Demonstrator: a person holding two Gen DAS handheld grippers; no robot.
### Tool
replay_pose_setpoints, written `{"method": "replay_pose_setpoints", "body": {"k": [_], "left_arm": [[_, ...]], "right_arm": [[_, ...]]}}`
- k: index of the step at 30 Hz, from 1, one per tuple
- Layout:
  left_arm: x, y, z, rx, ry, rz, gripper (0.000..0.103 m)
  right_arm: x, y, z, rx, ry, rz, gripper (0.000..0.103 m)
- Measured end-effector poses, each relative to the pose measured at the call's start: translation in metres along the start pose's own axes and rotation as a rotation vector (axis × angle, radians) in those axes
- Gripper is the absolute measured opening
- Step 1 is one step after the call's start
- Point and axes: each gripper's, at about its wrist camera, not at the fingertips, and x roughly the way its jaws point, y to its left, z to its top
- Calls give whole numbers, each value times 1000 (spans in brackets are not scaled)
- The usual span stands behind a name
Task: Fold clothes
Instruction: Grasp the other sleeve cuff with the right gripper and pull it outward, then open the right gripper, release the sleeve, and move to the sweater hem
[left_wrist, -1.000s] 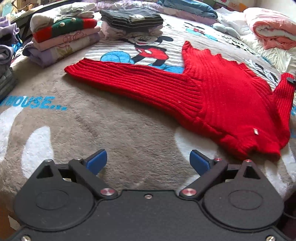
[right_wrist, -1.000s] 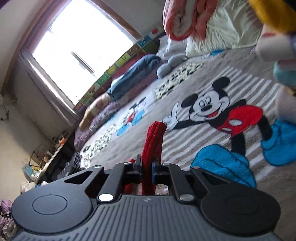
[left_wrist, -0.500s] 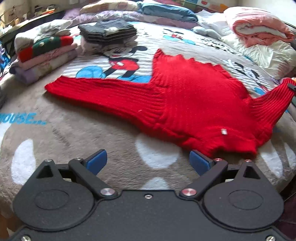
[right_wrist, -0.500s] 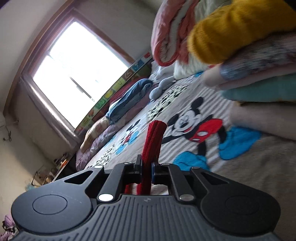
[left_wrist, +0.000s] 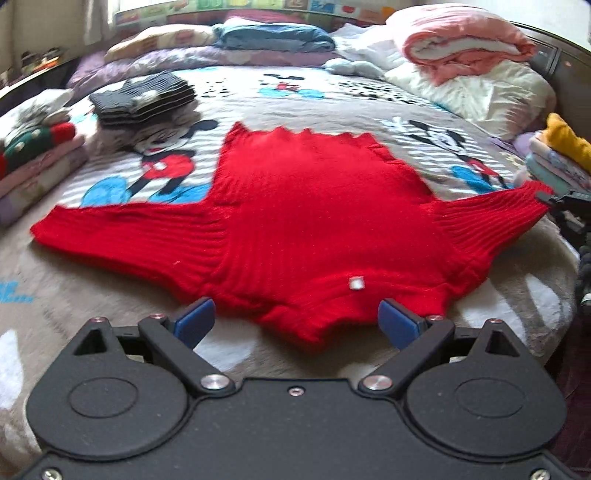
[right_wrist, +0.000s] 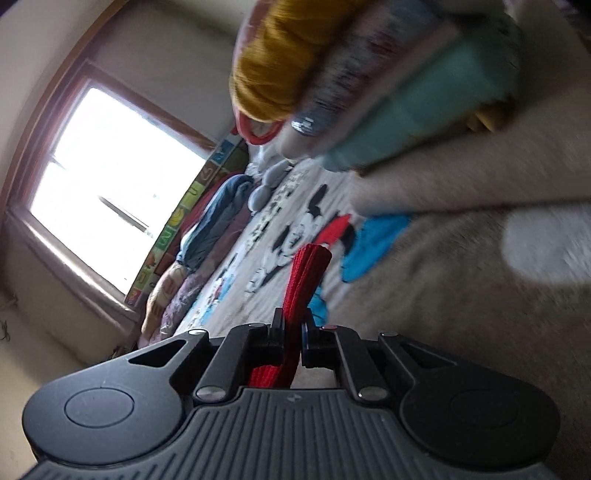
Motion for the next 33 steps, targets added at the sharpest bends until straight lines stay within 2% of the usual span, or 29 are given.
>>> {"method": "replay_pose_setpoints", "body": {"k": [4,7,12,17,21,26,30,33], "left_arm": [[9,-17,5,45,-8,-12,94],[18,-27,7,70,-5,-17,92],[32,-41,10,103,4,-25,90],[39,-39,7,98,15,-27,90],[40,-35,9,86,10,-27,90],[46,-23,13,52,13,-26,90],[54,-11,18,27,17,-20,90],[60,-2,25,15,17,-20,85]], "right_arm": [[4,-8,-3,20,1,-36,9],[8,-12,-3,28,-2,-103,10],[6,-14,-4,12,-52,-167,12],[-9,-22,-1,66,-156,-164,14],[-11,-9,0,-12,-167,-150,14],[0,29,-8,-191,-88,-70,17],[20,68,-23,-339,33,37,25],[44,100,-37,-415,143,104,26]]}}
